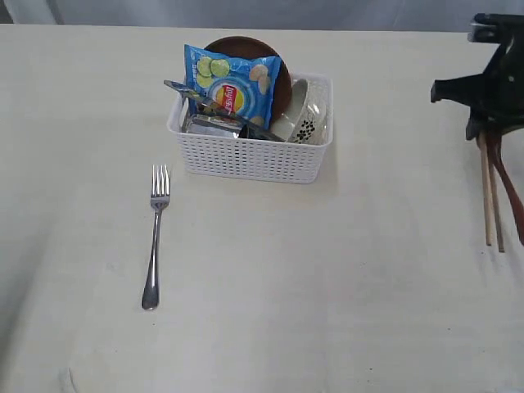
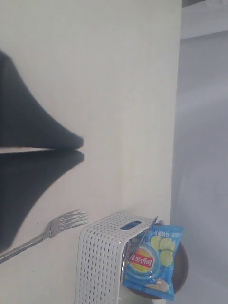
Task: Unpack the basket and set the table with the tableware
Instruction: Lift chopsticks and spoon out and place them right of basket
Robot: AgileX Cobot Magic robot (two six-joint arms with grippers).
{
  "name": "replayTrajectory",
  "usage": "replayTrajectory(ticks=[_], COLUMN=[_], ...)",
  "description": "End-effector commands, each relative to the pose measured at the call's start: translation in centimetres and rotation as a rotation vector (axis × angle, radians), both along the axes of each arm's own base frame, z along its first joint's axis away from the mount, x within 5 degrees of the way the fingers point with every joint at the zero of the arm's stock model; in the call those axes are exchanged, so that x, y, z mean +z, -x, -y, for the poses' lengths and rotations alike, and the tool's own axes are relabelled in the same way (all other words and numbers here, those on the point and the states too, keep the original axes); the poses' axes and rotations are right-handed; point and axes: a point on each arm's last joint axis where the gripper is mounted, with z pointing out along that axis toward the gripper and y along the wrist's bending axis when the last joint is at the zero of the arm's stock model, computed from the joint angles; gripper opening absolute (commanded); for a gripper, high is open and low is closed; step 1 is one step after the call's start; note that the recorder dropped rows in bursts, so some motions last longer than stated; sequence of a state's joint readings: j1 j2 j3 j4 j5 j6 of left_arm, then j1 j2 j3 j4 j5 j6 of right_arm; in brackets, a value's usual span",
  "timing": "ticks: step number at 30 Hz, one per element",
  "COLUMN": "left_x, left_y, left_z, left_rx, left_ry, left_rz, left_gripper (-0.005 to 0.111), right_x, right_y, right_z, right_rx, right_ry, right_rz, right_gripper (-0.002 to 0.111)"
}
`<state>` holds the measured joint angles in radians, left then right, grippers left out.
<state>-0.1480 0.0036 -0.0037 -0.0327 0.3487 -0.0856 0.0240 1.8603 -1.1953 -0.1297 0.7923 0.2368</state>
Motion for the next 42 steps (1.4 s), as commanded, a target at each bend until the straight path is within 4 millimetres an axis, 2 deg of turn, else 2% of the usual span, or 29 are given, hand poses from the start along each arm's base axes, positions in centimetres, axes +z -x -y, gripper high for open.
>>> replayTrajectory(ticks=[1, 6, 10, 12, 17, 19, 22, 24, 27, 31, 34, 36, 39, 42], left_x=[-0.1, -0.1, -0.1, -0.1, -0.1, -0.1, -0.1, -0.1, -0.1, -0.1, -0.1, -0.1, -0.1, -0.1], left_y=[0.0, 0.0, 0.0, 0.0, 0.0, 0.0, 0.0, 0.0, 0.0, 0.0, 0.0, 0.0, 0.0, 0.0], left_z=[0.0, 0.0, 0.0, 0.0, 0.0, 0.0, 0.0, 0.0, 0.0, 0.0, 0.0, 0.0, 0.0, 0.0], left_rx=[-0.005, -0.005, -0.005, -0.005, -0.005, -0.005, -0.005, -0.005, -0.005, -0.005, -0.005, -0.005, -0.005, -0.005], left_ry=[-0.003, -0.003, -0.003, -0.003, -0.003, -0.003, -0.003, -0.003, -0.003, -0.003, -0.003, -0.003, -0.003, -0.003], left_rz=[0.003, 0.003, 0.003, 0.003, 0.003, 0.003, 0.003, 0.003, 0.003, 0.003, 0.003, 0.003, 0.003, 0.003], left_gripper=[0.000, 0.000, 0.000, 0.000, 0.000, 0.000, 0.000, 0.000, 0.000, 0.000, 0.000, 0.000, 0.000, 0.000], right_x=[-3.4, -5.6, -5.7, -5.8, -6.4, -6.3, -5.4, -4.0, -0.8, 4.9, 9.1, 11.6, 14.3, 15.5], right_y=[-0.6, -1.1, -1.4, -1.5, -1.4, -1.4, -1.6, -2.0, -2.6, -3.0, -2.6, -2.2, -1.0, 0.4], right_z=[0.7, 0.5, 0.5, 0.3, 0.1, 0.1, 0.1, 0.2, -0.1, -0.8, -2.2, -4.0, -8.1, -13.8], right_rx=[-0.015, 0.020, 0.039, 0.063, 0.070, 0.072, 0.085, 0.089, 0.074, 0.109, 0.177, 0.255, 0.430, 0.624], right_ry=[-0.006, 0.003, 0.001, -0.001, -0.016, -0.016, -0.010, -0.006, -0.024, -0.083, -0.150, -0.202, -0.245, -0.252], right_rz=[-0.025, -0.046, -0.013, -0.011, -0.033, -0.031, -0.031, -0.016, 0.049, 0.192, 0.301, 0.363, 0.433, 0.465], right_gripper=[-0.001, 0.000, 0.000, 0.009, 0.039, 0.045, 0.045, 0.045, 0.045, 0.045, 0.045, 0.045, 0.045, 0.041])
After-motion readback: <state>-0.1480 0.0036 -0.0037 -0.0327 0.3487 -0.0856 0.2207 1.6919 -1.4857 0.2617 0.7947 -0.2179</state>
